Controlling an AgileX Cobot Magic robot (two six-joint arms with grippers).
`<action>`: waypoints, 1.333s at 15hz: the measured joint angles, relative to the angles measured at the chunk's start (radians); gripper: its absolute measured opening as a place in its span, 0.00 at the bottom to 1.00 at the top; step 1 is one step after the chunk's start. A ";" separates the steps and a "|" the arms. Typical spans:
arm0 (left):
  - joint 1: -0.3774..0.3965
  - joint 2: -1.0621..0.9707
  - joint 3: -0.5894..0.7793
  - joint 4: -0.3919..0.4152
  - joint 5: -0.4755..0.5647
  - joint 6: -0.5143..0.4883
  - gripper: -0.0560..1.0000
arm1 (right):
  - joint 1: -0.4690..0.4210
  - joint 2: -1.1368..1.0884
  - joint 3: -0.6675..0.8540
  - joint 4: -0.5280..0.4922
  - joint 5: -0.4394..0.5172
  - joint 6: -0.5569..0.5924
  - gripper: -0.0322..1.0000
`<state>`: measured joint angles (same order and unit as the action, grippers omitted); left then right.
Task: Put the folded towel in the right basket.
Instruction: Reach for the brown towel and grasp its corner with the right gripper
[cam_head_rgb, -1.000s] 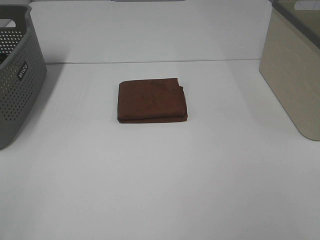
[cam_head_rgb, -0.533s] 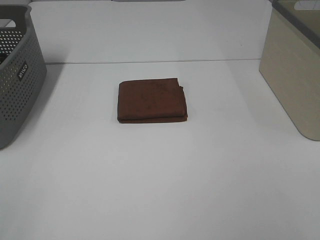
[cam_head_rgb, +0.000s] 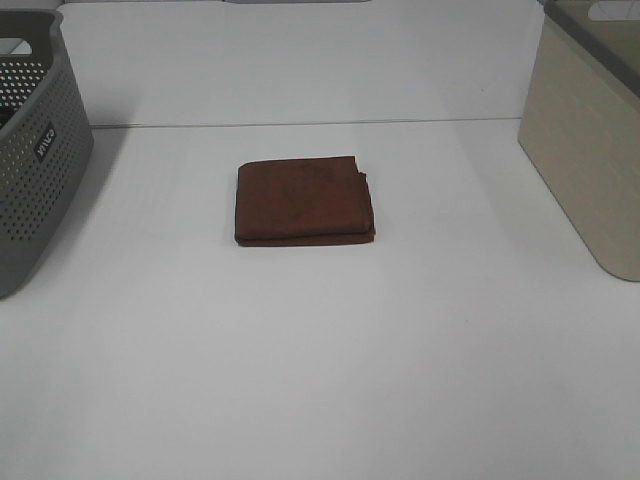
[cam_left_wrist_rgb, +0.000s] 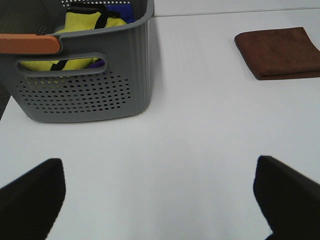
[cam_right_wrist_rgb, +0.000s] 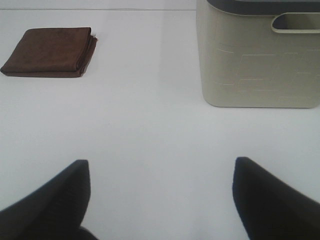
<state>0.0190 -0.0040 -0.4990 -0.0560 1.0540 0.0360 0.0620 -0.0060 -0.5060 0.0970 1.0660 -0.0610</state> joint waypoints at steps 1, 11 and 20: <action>0.000 0.000 0.000 0.000 0.000 0.000 0.97 | 0.000 0.000 0.000 0.000 0.000 0.000 0.75; 0.000 0.000 0.000 0.000 0.000 0.000 0.97 | 0.000 0.000 0.000 0.000 0.000 0.000 0.75; 0.000 0.000 0.000 0.000 0.000 0.000 0.97 | 0.000 0.000 0.000 0.000 0.000 0.000 0.75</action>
<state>0.0190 -0.0040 -0.4990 -0.0560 1.0540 0.0360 0.0620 -0.0060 -0.5060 0.0970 1.0660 -0.0610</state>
